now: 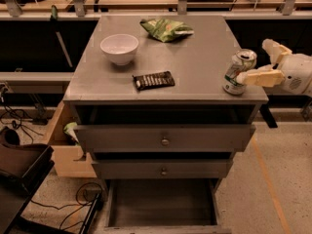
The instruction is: Place 7up can into white bowl
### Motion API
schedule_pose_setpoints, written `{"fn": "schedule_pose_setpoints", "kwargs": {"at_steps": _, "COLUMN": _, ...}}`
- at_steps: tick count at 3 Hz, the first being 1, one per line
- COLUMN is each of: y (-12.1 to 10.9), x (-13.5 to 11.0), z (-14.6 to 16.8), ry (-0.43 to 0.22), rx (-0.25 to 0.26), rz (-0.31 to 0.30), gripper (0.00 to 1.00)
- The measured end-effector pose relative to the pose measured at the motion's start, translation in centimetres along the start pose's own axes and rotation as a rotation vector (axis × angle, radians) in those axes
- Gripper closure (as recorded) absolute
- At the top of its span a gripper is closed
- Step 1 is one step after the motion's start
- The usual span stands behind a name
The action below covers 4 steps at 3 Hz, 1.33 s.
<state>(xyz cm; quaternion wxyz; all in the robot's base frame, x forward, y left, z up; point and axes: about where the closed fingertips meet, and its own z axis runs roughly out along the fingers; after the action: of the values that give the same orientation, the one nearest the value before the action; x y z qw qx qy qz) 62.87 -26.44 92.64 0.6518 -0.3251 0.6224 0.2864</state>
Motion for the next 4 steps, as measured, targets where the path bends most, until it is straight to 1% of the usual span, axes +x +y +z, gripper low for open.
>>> {"fn": "schedule_pose_setpoints", "kwargs": {"at_steps": 1, "y": 0.3, "x": 1.0, "z": 1.3, "ry": 0.011, "rx": -0.035, "rz": 0.023, "gripper": 0.16}}
{"fn": "schedule_pose_setpoints", "kwargs": {"at_steps": 2, "y": 0.8, "x": 1.8, "z": 2.4, "ry": 0.009, "rx": -0.066, "rz": 0.041, "gripper": 0.38}}
{"fn": "schedule_pose_setpoints", "kwargs": {"at_steps": 4, "y": 1.1, "x": 1.7, "z": 3.0, "ry": 0.007, "rx": -0.077, "rz": 0.042, "gripper": 0.84}}
